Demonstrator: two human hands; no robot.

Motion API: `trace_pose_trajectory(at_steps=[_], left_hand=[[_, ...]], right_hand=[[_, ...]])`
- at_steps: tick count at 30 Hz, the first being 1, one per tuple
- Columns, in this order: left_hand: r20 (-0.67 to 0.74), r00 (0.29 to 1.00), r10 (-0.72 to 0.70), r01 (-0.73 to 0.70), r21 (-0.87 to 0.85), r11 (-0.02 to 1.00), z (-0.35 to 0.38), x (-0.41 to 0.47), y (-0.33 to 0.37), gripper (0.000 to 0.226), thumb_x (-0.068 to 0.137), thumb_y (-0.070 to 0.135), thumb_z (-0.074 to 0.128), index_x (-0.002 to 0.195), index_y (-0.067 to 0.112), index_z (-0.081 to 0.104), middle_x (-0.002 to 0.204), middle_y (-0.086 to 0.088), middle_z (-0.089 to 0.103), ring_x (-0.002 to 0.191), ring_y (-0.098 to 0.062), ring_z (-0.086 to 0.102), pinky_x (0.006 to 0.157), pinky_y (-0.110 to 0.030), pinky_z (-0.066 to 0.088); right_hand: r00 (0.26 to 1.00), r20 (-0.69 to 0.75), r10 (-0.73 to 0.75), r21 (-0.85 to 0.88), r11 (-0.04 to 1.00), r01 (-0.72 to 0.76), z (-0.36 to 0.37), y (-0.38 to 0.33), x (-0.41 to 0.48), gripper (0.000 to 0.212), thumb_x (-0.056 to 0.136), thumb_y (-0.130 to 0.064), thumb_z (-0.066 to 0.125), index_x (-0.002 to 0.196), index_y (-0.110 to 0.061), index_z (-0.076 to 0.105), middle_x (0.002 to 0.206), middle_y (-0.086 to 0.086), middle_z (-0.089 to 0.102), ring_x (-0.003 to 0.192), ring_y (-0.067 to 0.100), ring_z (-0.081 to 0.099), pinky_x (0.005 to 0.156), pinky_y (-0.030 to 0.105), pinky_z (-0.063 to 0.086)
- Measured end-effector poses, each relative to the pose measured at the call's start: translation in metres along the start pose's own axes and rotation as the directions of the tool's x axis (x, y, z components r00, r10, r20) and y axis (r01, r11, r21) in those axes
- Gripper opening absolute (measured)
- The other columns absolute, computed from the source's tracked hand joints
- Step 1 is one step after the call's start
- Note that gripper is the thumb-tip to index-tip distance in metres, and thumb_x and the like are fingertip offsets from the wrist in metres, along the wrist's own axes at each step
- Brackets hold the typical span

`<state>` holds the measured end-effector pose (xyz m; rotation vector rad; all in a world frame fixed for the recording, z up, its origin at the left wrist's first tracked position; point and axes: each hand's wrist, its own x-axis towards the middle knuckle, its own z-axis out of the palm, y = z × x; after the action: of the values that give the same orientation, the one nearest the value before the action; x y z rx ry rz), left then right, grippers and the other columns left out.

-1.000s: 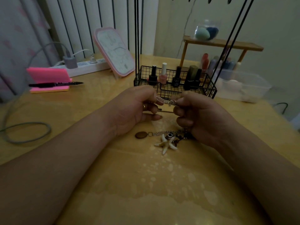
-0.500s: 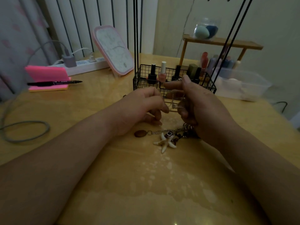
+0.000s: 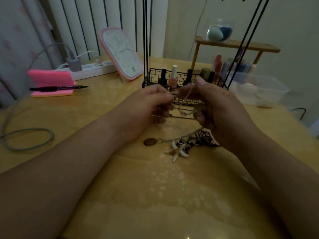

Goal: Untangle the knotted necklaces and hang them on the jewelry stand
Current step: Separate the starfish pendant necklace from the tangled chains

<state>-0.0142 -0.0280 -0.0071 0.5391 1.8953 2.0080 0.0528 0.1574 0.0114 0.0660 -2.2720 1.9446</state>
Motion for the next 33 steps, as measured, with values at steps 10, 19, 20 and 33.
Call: trace_pose_trajectory(at_steps=[10,19,20,33], left_hand=[[0.054,0.998,-0.030,0.058,-0.648,0.760,-0.023,0.006,0.008,0.019,0.098,0.016,0.043,0.081,0.015,0.052,0.073,-0.001,0.052,0.074,-0.019,0.059,0.087,-0.039,0.056],[0.026,0.999,-0.024,0.033,-0.487,0.873,-0.025,0.002,0.013,0.010,0.090,0.007,0.053,0.091,0.017,0.051,0.067,0.005,0.033,0.056,-0.008,0.022,0.043,-0.019,0.020],[-0.006,1.000,-0.010,0.007,-0.349,0.937,-0.025,0.001,0.014,0.012,0.093,0.005,0.052,0.100,0.015,0.055,0.066,0.004,0.036,0.055,-0.008,0.023,0.043,-0.021,0.018],[0.159,0.978,0.138,-0.206,0.590,0.780,-0.012,-0.008,0.005,0.007,0.091,0.023,0.079,0.097,0.027,0.077,0.057,0.006,0.046,0.055,-0.012,0.039,0.054,-0.026,0.034]], right_hand=[[0.993,-0.040,0.113,-0.073,0.991,-0.116,-0.007,0.008,0.007,0.031,0.109,-0.033,0.050,0.107,-0.013,0.072,0.090,0.002,0.077,0.049,0.009,0.045,0.046,0.021,0.035],[0.976,0.205,0.079,-0.312,0.950,-0.011,-0.012,0.004,0.001,0.015,0.099,-0.017,0.064,0.099,-0.022,0.078,0.078,-0.005,0.072,0.059,0.008,0.051,0.055,0.022,0.042],[0.975,0.212,0.065,-0.336,0.942,0.010,-0.013,0.004,0.001,0.013,0.098,-0.017,0.066,0.098,-0.022,0.078,0.077,-0.008,0.071,0.061,0.004,0.054,0.059,0.022,0.043],[0.980,0.199,-0.001,-0.490,0.866,0.101,-0.015,0.005,0.002,0.005,0.099,-0.031,0.067,0.101,-0.031,0.072,0.084,-0.009,0.067,0.068,0.002,0.057,0.068,0.031,0.047]])
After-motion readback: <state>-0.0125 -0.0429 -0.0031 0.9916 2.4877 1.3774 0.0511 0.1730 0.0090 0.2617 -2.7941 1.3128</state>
